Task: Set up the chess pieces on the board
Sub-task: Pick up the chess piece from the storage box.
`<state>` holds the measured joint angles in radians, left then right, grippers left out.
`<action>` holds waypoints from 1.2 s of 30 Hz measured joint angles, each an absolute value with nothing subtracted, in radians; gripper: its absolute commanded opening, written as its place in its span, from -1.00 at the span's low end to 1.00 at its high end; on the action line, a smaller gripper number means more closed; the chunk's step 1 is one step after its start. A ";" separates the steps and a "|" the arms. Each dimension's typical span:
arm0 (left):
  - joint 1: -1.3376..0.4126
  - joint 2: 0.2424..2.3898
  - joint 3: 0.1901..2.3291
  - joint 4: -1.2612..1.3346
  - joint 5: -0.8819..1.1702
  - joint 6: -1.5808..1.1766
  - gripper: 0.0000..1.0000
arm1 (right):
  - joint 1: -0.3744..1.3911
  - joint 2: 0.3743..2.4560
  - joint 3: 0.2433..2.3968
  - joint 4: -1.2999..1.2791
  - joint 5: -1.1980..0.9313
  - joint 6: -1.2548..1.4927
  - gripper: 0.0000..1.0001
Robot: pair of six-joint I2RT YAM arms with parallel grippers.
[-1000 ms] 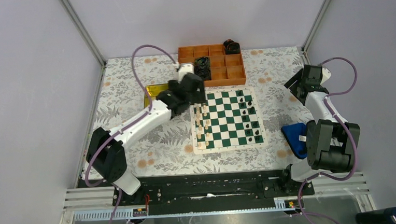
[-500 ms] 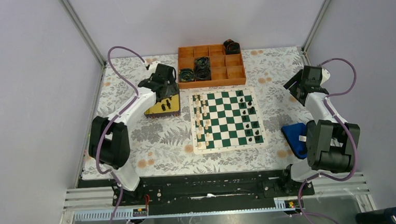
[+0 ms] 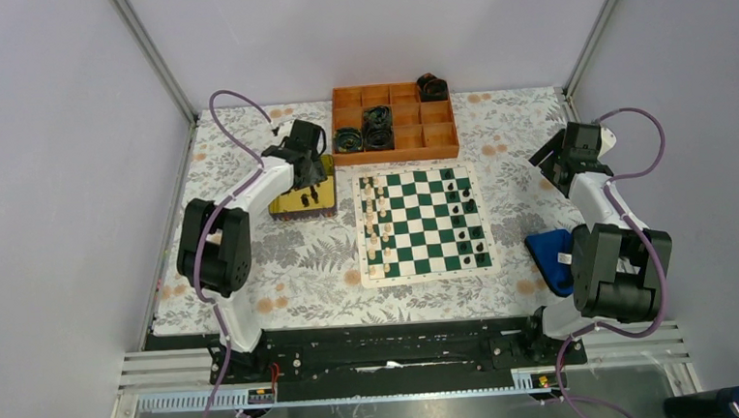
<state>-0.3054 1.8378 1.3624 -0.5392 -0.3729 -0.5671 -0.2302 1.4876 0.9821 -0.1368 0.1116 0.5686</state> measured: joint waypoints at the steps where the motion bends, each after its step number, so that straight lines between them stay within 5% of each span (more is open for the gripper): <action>1: -0.304 1.843 1.369 -0.539 -0.372 -0.566 0.39 | -0.230 1.488 0.982 -0.137 0.112 0.569 0.49; 36: -0.295 1.937 1.433 -0.538 -0.319 -0.523 0.23 | -0.230 1.507 0.982 -0.136 0.111 0.565 0.50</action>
<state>-0.2955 1.9366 1.4330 -0.5377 -0.3191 -0.5232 -0.2302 1.5070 0.9821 -0.1364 0.1108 0.5652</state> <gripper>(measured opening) 0.622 0.747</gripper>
